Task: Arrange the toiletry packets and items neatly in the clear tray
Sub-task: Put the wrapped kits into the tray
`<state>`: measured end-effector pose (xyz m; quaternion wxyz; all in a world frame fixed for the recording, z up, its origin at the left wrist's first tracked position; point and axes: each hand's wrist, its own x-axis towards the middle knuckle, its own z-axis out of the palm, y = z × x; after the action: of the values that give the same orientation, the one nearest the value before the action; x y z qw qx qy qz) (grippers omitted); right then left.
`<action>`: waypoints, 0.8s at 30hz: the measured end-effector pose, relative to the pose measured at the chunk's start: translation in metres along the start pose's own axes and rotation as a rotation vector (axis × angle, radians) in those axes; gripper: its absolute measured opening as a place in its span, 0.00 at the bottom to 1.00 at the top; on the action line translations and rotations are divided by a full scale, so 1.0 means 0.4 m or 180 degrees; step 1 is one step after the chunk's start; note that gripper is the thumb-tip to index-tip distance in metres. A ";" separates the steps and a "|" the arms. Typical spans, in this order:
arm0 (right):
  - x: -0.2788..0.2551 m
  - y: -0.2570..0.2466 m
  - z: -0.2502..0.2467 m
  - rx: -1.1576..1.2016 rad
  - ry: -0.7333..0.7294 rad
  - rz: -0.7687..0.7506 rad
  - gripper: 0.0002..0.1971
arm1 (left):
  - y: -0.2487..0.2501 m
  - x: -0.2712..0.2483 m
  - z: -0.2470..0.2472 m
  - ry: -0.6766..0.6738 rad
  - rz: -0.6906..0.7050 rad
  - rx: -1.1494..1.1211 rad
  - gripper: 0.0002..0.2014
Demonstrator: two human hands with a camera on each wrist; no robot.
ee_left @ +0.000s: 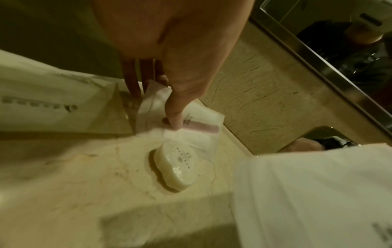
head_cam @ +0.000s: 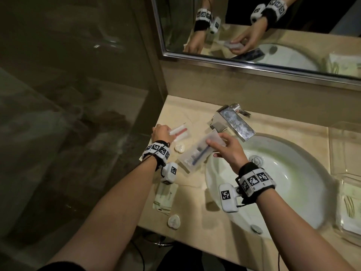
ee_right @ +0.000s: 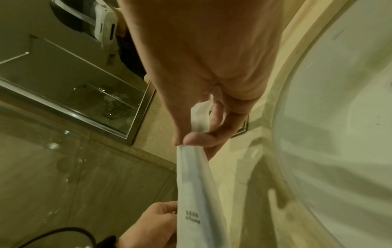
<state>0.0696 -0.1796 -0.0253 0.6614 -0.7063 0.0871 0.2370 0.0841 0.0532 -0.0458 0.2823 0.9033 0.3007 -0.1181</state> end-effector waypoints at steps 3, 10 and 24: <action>-0.018 -0.022 -0.006 0.0117 -0.0034 0.0021 0.18 | 0.009 -0.008 -0.026 -0.0027 -0.0091 -0.0391 0.12; -0.058 -0.073 -0.056 0.0195 -0.0016 -0.0020 0.13 | 0.043 -0.086 -0.101 0.0168 0.0178 -0.0989 0.13; -0.225 -0.108 -0.423 0.1723 0.0531 0.0240 0.18 | 0.348 -0.381 0.036 -0.0058 0.0833 -0.2054 0.13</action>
<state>0.0470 -0.3569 0.0560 0.8072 -0.5173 0.2275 0.1706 0.0480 -0.1196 0.0621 0.5687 0.7973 0.2017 0.0122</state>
